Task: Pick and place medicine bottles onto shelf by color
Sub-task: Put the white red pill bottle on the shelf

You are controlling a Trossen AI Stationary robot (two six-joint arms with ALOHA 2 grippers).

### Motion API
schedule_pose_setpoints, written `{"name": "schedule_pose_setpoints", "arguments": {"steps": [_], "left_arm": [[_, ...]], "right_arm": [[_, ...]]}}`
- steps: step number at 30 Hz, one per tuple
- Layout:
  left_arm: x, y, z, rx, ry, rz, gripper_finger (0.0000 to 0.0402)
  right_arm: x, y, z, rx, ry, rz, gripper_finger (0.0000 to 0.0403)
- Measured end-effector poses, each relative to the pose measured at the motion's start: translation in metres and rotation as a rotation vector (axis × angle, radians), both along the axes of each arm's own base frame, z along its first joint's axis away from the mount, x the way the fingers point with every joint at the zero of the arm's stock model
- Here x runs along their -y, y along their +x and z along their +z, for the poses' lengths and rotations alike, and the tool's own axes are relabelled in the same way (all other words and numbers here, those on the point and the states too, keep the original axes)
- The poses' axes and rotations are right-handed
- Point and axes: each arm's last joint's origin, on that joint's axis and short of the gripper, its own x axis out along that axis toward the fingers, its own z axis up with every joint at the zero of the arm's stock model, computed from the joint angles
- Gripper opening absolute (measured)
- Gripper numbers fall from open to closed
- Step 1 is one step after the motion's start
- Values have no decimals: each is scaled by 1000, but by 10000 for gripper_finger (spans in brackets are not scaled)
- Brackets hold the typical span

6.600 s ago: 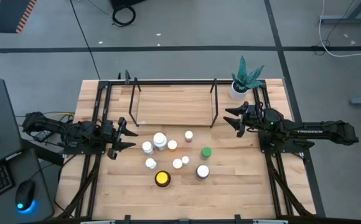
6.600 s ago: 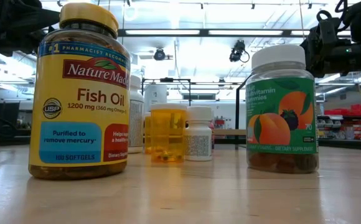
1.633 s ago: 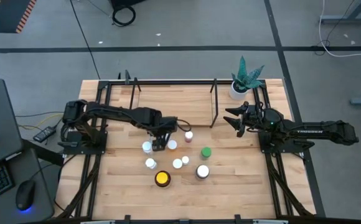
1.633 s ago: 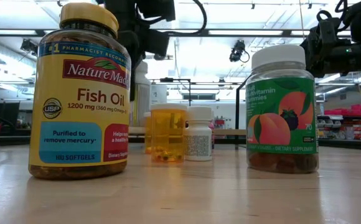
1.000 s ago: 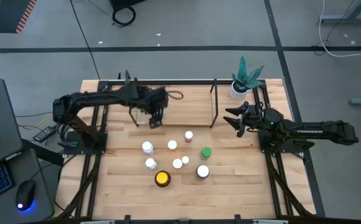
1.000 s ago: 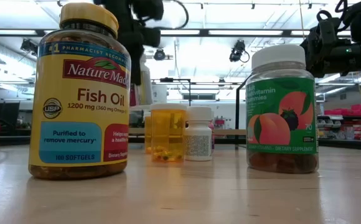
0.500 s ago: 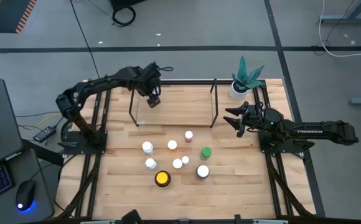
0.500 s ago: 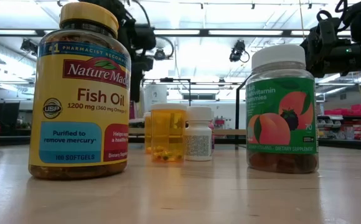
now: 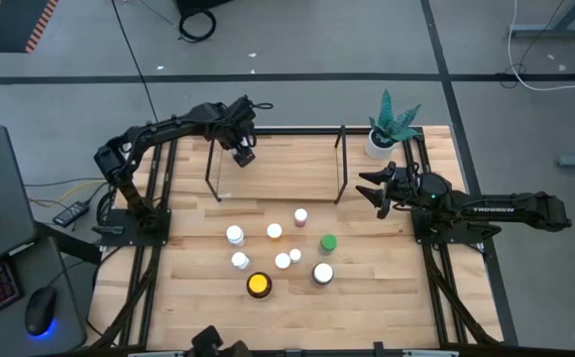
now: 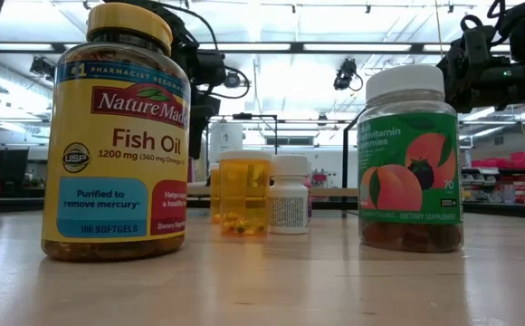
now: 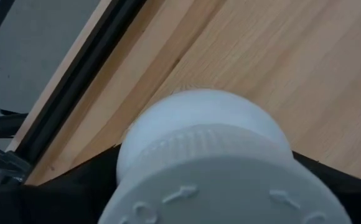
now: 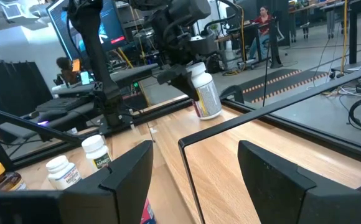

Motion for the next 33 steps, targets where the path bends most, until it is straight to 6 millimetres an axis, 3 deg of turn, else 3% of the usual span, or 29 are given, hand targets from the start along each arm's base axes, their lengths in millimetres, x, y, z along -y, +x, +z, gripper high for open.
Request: {"name": "schedule_pose_setpoints", "arguments": {"steps": [9, 23, 33], "left_arm": [[0, 0, 0, -7, 11, -19, 391], [1, 16, 42, 38, 119, -52, 378], [20, 33, 45, -93, 314, -158, 378]], "right_arm": [[0, 0, 0, 0, 0, 0, 243], [0, 0, 0, 0, 0, 0, 243], [0, 0, 0, 0, 0, 0, 243]]}}
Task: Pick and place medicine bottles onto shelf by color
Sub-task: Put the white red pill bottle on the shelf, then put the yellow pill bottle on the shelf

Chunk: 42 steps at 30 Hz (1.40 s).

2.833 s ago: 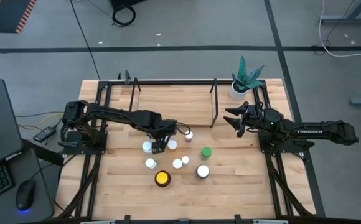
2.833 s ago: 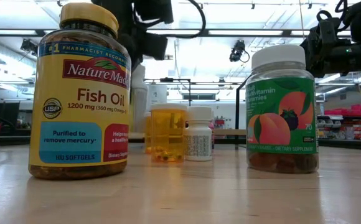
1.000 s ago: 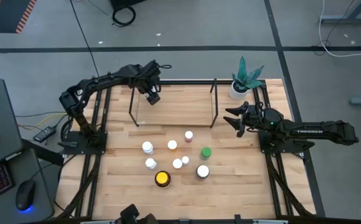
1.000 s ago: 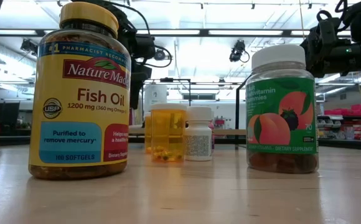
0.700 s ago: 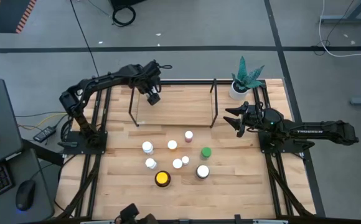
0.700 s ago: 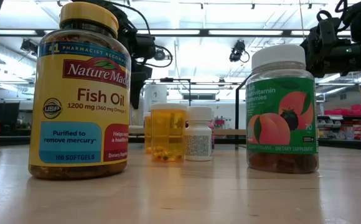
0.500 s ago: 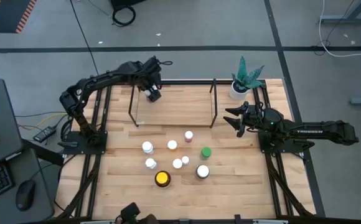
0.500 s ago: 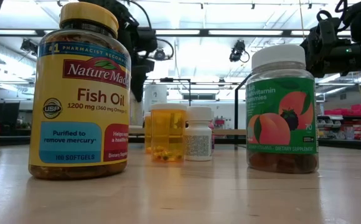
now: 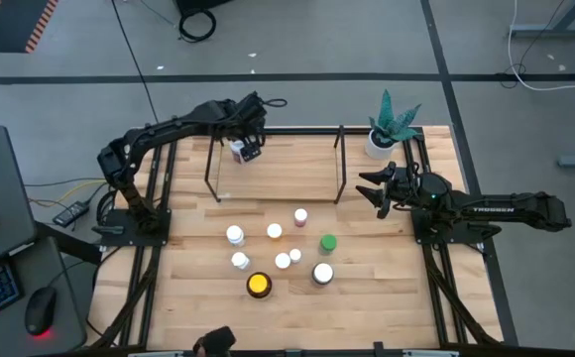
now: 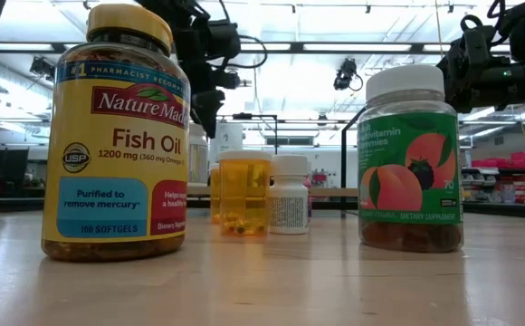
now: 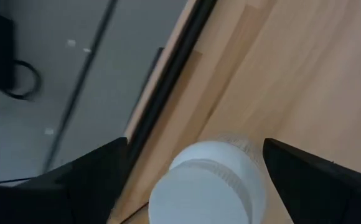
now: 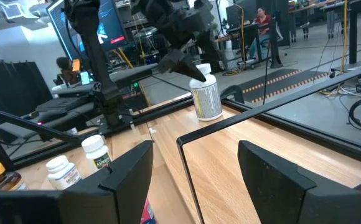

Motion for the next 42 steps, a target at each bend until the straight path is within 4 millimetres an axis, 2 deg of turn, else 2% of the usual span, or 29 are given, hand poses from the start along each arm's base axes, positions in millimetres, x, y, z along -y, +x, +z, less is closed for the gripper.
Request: {"name": "schedule_pose_setpoints", "arguments": {"steps": [3, 8, 16, 30, 33, 36, 42], "left_arm": [[6, 6, 2, -11, 66, -13, 378], [9, 9, 2, 0, 77, 0, 378], [5, 1, -7, -61, 71, 53, 378], [7, -2, -6, -113, 106, 62, 364], [17, 1, 4, -81, 124, 26, 359], [36, 5, 19, -24, 115, -45, 353], [95, 6, 39, 166, -191, -254, 344]], "right_arm": [[0, 0, 0, 0, 0, 0, 243], [0, 0, 0, -1, 0, 0, 243], [0, 0, 0, 0, 0, 0, 243], [0, 0, 0, 0, 0, 0, 243], [0, 0, 0, -1, 0, 0, 243], [0, 0, 0, 0, 0, 0, 243], [0, 0, 0, 0, 0, 0, 243]]}}
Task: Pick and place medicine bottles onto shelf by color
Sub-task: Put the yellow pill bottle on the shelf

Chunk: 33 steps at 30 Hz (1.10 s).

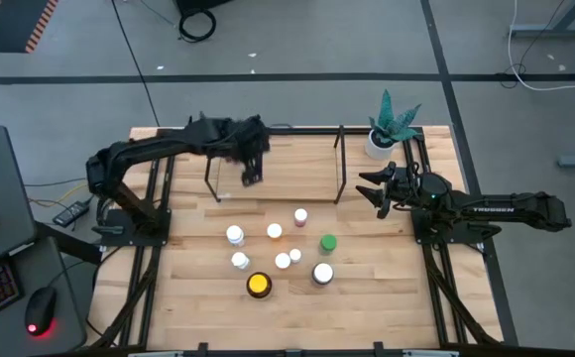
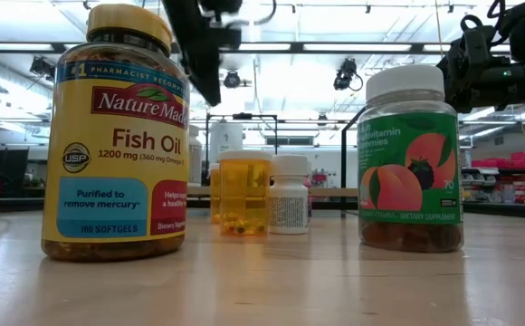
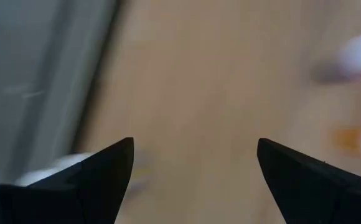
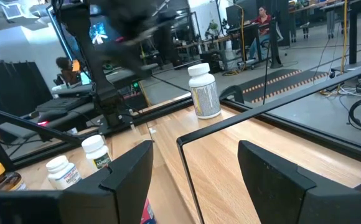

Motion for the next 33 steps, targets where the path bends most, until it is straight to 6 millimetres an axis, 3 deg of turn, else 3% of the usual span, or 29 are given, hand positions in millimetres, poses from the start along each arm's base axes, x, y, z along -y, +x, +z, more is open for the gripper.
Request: {"name": "schedule_pose_setpoints", "arguments": {"steps": [4, 12, 18, 22, 29, 33], "left_arm": [[48, 3, 9, 64, -134, -111, 341], [129, 8, 4, 39, -186, -292, 341], [162, 14, 4, 133, -275, -242, 341], [188, 15, 1, 155, -240, -268, 341], [229, 19, -22, 84, -243, -292, 341], [246, 26, -21, 45, -253, -296, 341]], "right_arm": [[0, 0, 0, 0, 0, 0, 243], [0, 0, 0, 0, 0, 0, 243], [0, 0, 0, 0, 0, 0, 243], [0, 0, 0, 0, 0, -1, 243], [0, 0, 0, 2, -1, 0, 243], [0, 0, 1, 7, -2, 0, 243]]}}
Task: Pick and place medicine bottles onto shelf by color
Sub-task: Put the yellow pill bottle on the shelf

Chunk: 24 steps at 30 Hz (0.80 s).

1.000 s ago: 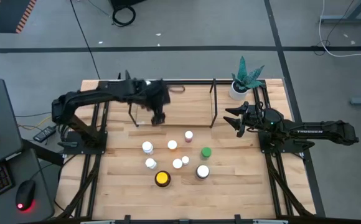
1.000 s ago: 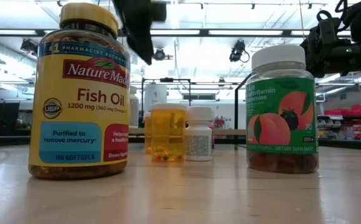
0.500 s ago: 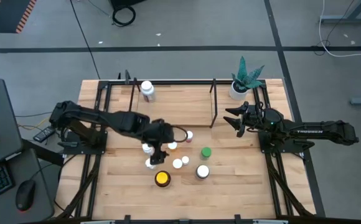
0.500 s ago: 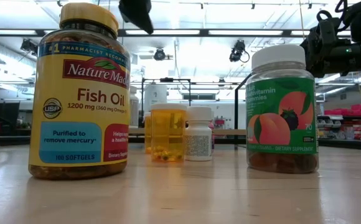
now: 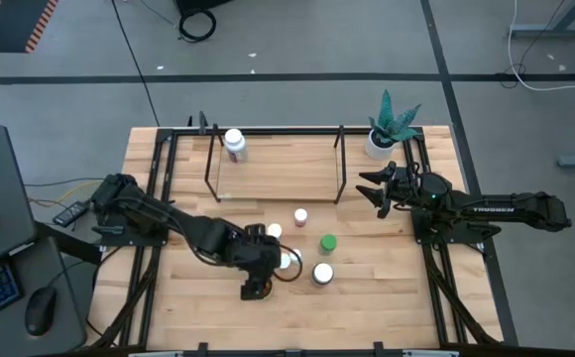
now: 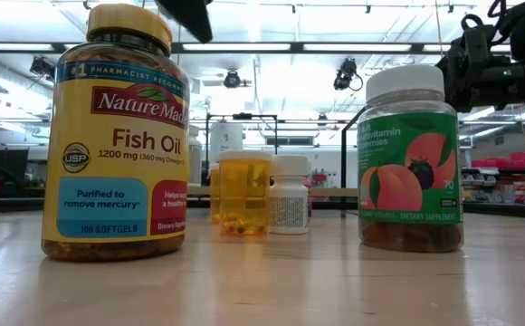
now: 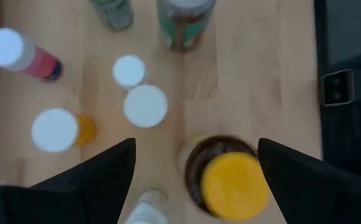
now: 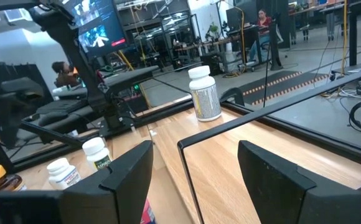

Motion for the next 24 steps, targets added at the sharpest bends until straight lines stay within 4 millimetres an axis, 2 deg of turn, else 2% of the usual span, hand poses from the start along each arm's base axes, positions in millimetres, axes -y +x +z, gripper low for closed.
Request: {"name": "schedule_pose_setpoints", "arguments": {"steps": [4, 10, 24], "left_arm": [[13, 6, 1, -103, 32, 7, 341], [33, 13, -14, -184, 79, -34, 341], [43, 18, -45, -287, 124, -47, 381]], "right_arm": [[0, 0, 0, 0, 0, 0, 243], [0, 0, 0, 0, 0, 0, 243], [0, 0, 1, 6, -1, 0, 243]]}}
